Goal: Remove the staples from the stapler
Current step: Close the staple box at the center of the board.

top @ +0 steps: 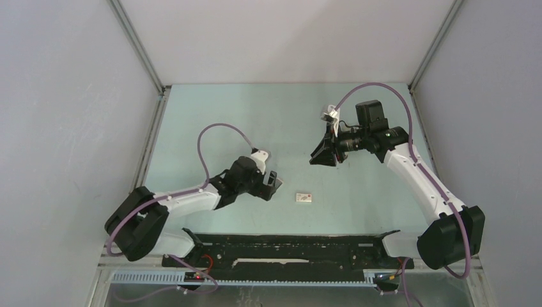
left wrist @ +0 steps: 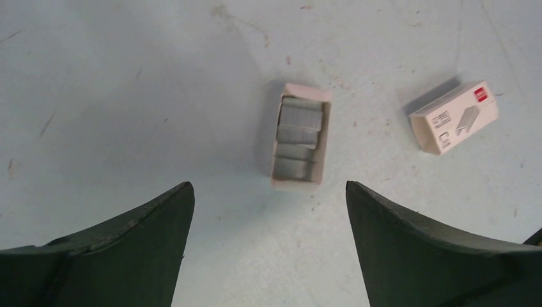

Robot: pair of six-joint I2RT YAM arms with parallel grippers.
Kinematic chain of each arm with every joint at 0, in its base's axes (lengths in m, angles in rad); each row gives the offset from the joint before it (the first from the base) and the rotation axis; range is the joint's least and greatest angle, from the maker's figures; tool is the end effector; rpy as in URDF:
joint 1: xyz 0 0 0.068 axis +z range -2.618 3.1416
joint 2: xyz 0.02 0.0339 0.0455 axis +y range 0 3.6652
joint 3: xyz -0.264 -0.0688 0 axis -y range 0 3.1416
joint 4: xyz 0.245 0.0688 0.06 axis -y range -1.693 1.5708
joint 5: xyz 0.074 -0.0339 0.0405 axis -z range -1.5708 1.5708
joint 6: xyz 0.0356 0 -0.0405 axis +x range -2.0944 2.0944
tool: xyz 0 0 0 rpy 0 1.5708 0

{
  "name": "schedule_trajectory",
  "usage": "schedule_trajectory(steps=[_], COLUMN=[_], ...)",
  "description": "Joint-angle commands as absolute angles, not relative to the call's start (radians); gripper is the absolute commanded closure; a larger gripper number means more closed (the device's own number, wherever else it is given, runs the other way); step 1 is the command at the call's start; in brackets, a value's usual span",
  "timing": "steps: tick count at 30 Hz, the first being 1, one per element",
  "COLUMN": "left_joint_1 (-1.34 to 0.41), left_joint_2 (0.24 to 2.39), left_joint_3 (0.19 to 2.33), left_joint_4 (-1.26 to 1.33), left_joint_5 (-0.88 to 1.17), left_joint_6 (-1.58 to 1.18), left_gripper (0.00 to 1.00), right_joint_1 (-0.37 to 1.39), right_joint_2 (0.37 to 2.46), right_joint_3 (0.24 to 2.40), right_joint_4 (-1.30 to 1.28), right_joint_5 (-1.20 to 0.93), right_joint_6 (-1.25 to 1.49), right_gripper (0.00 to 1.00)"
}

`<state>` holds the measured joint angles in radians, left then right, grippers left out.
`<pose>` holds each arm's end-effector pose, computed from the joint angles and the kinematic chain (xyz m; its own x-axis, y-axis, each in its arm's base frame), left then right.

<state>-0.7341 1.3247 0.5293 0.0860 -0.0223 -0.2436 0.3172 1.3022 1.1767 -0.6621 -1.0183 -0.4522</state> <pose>0.1885 -0.1690 0.1652 -0.6278 0.2417 -0.7399 0.5211 0.8366 -0.1689 0.2432 0.1117 0.3312 -0.2848 -0.3348 -0.8982 -0.9547 0.1834 0.2343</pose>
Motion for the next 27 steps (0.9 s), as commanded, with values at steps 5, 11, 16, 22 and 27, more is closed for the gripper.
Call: schedule_trajectory(steps=[5,11,16,22,27], left_joint_1=[-0.734,-0.759,-0.786,-0.811,-0.814], left_joint_2=[1.460,1.542,1.572,1.600,1.614], left_joint_3=[0.669,0.737,0.768,0.791,0.799], left_joint_4=[0.118,0.065,0.038,0.008,0.006], left_joint_5=[0.044,0.008,-0.025,-0.067,-0.074], left_joint_6=[-0.231,-0.226,-0.223,-0.212,-0.206], left_gripper=[0.20,0.33,0.43,0.48,0.53], right_joint_1=[0.326,0.325,0.326,0.324,0.323], right_joint_2=[1.296,1.301,1.302,1.301,1.300], right_joint_3=[1.179,1.179,1.178,1.180,1.180], right_joint_4=[-0.659,-0.661,-0.662,-0.663,-0.662], right_joint_5=[-1.017,-1.016,-1.016,-1.016,-1.017], right_joint_6=[-0.473,-0.476,-0.476,-0.476,-0.477], right_gripper=[0.58,0.58,0.58,0.58,0.58])
